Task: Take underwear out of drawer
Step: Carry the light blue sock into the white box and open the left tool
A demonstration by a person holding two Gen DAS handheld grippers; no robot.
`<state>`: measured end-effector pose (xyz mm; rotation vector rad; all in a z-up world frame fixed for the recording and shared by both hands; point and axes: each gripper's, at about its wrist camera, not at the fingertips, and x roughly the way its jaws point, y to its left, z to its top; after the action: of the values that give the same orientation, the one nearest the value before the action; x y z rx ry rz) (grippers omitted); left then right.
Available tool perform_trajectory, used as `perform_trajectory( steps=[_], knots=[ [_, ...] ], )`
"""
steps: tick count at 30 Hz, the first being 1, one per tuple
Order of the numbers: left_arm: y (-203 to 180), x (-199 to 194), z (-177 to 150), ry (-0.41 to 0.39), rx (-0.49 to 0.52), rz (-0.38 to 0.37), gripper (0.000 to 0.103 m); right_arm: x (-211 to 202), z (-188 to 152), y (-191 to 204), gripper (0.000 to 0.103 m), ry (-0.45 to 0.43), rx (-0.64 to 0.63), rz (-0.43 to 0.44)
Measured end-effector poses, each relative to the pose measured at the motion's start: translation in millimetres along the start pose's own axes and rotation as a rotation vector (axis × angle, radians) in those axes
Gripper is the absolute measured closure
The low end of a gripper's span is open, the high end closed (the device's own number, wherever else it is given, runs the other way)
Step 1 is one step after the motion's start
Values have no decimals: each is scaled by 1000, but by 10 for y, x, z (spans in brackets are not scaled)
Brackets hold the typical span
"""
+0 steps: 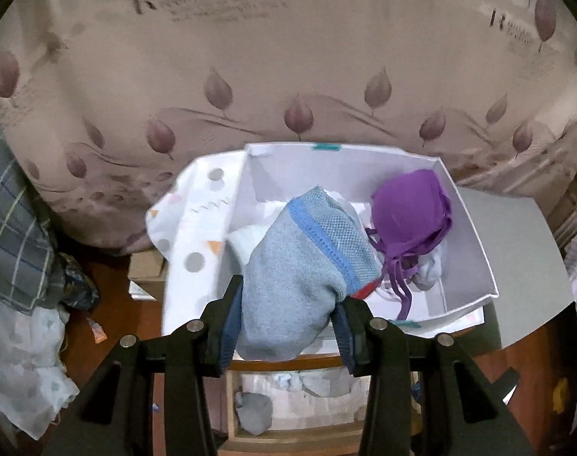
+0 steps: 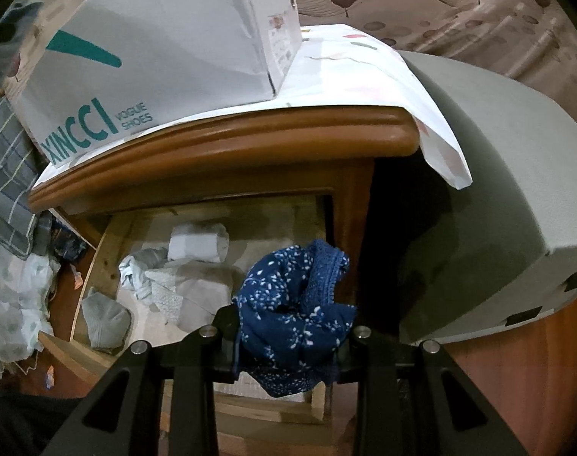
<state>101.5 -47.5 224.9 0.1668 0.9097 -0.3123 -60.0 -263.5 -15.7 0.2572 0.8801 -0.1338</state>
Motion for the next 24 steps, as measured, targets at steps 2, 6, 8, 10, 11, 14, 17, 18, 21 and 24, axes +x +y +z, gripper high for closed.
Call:
perform_trajectory(
  steps=[2, 6, 8, 10, 11, 14, 17, 18, 21, 24],
  knots=[
    [-79, 108, 51, -3, 14, 0, 63, 16, 1, 1, 71, 8, 4, 2],
    [-142, 314, 147, 4, 40, 19, 63, 24, 6, 17, 71, 11, -2, 9],
    [-135, 415, 150, 20, 43, 33, 63, 27, 7, 19, 71, 14, 1, 12],
    [-112, 560, 118, 46, 42, 41, 63, 35, 13, 6, 71, 17, 7, 15],
    [-95, 641, 90, 63, 36, 44, 63, 39, 15, 3, 71, 19, 9, 18],
    [-44, 814, 18, 104, 7, 32, 63, 46, 15, 5, 71, 23, 7, 21],
    [-3, 940, -36, 127, -9, 16, 63, 44, 19, 8, 71, 21, 6, 22],
    [9, 966, -49, 128, -12, 21, 63, 42, 19, 5, 71, 21, 8, 22],
    [39, 990, -46, 135, -27, 13, 63, 43, 18, 7, 71, 24, 7, 21],
    [22, 978, -48, 130, -10, 15, 55, 47, 22, 15, 71, 28, 6, 25]
  ],
)
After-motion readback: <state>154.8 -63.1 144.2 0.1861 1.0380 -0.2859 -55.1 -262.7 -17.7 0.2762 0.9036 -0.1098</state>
